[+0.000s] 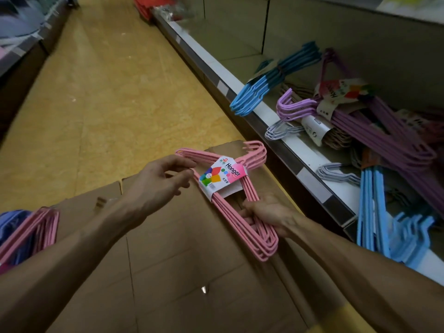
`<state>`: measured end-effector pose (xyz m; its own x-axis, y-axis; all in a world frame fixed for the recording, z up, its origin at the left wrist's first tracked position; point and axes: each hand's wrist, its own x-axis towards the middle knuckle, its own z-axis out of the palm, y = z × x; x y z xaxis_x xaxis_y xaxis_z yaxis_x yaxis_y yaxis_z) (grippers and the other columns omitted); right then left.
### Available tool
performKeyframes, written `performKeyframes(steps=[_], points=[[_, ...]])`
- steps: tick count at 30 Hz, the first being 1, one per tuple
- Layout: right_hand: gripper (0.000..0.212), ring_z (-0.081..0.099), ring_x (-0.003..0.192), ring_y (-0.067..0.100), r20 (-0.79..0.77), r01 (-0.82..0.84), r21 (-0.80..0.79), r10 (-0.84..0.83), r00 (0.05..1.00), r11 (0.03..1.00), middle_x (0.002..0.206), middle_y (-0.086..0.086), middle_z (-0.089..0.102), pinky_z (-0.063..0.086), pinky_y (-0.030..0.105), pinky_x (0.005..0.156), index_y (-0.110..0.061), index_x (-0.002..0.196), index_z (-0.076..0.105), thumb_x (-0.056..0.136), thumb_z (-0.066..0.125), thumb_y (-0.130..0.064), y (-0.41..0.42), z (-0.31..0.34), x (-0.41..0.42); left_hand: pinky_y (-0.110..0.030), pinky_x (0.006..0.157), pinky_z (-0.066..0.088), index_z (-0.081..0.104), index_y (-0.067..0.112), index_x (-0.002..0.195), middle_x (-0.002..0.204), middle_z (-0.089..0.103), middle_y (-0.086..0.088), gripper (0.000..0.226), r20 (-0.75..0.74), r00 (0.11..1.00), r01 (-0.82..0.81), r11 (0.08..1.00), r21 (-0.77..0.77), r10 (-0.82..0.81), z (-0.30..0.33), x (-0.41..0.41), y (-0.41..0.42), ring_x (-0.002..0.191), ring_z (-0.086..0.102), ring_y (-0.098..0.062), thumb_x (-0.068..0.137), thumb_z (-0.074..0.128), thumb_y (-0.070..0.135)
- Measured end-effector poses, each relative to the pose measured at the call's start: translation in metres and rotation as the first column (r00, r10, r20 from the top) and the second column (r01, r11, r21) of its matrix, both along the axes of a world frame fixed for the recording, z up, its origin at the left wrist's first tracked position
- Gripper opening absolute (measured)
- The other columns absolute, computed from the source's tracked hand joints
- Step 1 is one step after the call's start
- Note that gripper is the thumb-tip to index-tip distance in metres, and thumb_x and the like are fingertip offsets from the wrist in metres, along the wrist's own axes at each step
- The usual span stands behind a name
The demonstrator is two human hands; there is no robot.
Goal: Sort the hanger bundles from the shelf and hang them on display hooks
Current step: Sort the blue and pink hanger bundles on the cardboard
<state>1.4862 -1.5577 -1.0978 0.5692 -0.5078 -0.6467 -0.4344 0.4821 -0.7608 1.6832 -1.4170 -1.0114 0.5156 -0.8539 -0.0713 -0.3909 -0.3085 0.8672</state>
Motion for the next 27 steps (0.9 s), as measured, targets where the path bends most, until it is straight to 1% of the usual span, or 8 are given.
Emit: performKeyframes(steps=[5,8,11,15,17,20,23,27], points=[[0.013,0.068,0.059,0.014,-0.038,-0.091,-0.4,0.083,0.996,0.912,0.066,0.001,0.071,0.058,0.028,0.055,-0.014,0.096,0.057,0.093,0.058,-0.002,0.016,0.023,0.015,-0.02,0.075,0.05,0.068,0.03,0.108,0.1,0.068,0.012,0.015,0.166,0.986,0.013,1.0,-0.002,-0.012,0.019,0.003,0.005,0.096,0.066,-0.011,0.095,0.063,0.025],[0.02,0.068,0.067,0.007,-0.112,-0.186,-0.638,0.149,0.983,0.747,0.083,-0.002,0.07,0.053,0.014,0.054,-0.031,0.093,0.053,0.092,0.063,-0.013,0.036,0.037,0.026,-0.018,0.079,0.045,0.057,0.019,0.133,0.125,0.063,0.0,0.044,0.299,0.954,-0.008,1.0,-0.006,0.01,0.028,0.006,0.004,0.111,0.058,-0.012,0.092,0.064,0.034],[0.019,0.068,0.069,0.01,-0.063,-0.203,-0.664,0.217,0.974,0.72,0.09,-0.001,0.067,0.054,0.016,0.054,-0.035,0.094,0.05,0.093,0.062,-0.021,0.062,0.047,0.036,-0.023,0.082,0.044,0.039,0.018,0.147,0.147,0.047,-0.004,0.07,0.309,0.948,-0.07,0.997,-0.025,0.074,0.035,0.01,0.006,0.123,0.051,-0.016,0.088,0.067,0.044],[0.019,0.065,0.069,0.01,-0.037,-0.241,-0.698,0.302,0.953,0.674,0.09,-0.003,0.062,0.053,0.018,0.049,-0.031,0.101,0.049,0.091,0.063,-0.022,0.096,0.059,0.049,-0.014,0.065,0.042,0.053,0.029,0.12,0.111,0.064,0.012,0.042,0.369,0.921,-0.109,0.992,-0.058,0.123,0.047,0.021,0.015,0.087,0.059,0.003,0.086,0.068,0.049],[0.019,0.062,0.068,0.008,-0.007,-0.24,-0.72,0.339,0.941,0.651,0.088,-0.005,0.061,0.055,0.02,0.049,-0.031,0.103,0.048,0.09,0.062,-0.027,0.111,0.064,0.056,-0.022,0.061,0.045,0.057,0.026,0.104,0.093,0.065,0.01,0.033,0.385,0.9,-0.181,0.978,-0.101,0.207,0.054,0.029,0.022,0.081,0.06,-0.003,0.084,0.07,0.049],[0.029,0.062,0.062,0.006,0.083,-0.265,-0.609,0.393,0.916,0.748,0.084,-0.003,0.065,0.05,0.015,0.049,-0.027,0.108,0.05,0.087,0.067,-0.036,0.13,0.07,0.067,-0.035,0.076,0.055,0.066,0.018,0.102,0.093,0.07,0.0,0.03,0.352,0.895,-0.243,0.962,-0.124,0.272,0.06,0.042,0.036,0.086,0.067,-0.016,0.085,0.072,0.041],[0.037,0.068,0.06,0.009,0.315,-0.334,-0.235,0.396,0.862,0.913,0.072,-0.001,0.073,0.055,0.022,0.054,-0.018,0.112,0.053,0.084,0.076,-0.025,0.14,0.081,0.078,-0.029,0.076,0.058,0.069,0.02,0.102,0.096,0.074,0.0,0.018,0.211,0.929,-0.274,0.949,-0.158,0.303,0.059,0.055,0.058,0.086,0.072,-0.013,0.087,0.073,0.029],[0.04,0.071,0.08,0.02,0.506,-0.516,0.157,0.38,0.774,0.842,0.092,0.01,0.074,0.061,0.036,0.079,-0.002,0.129,0.053,0.092,0.067,-0.011,0.153,0.094,0.1,-0.025,0.074,0.061,0.069,0.009,0.111,0.104,0.074,-0.007,0.022,-0.049,0.959,-0.284,0.928,-0.242,0.281,0.059,0.067,0.087,0.086,0.074,-0.014,0.09,0.067,0.012]])
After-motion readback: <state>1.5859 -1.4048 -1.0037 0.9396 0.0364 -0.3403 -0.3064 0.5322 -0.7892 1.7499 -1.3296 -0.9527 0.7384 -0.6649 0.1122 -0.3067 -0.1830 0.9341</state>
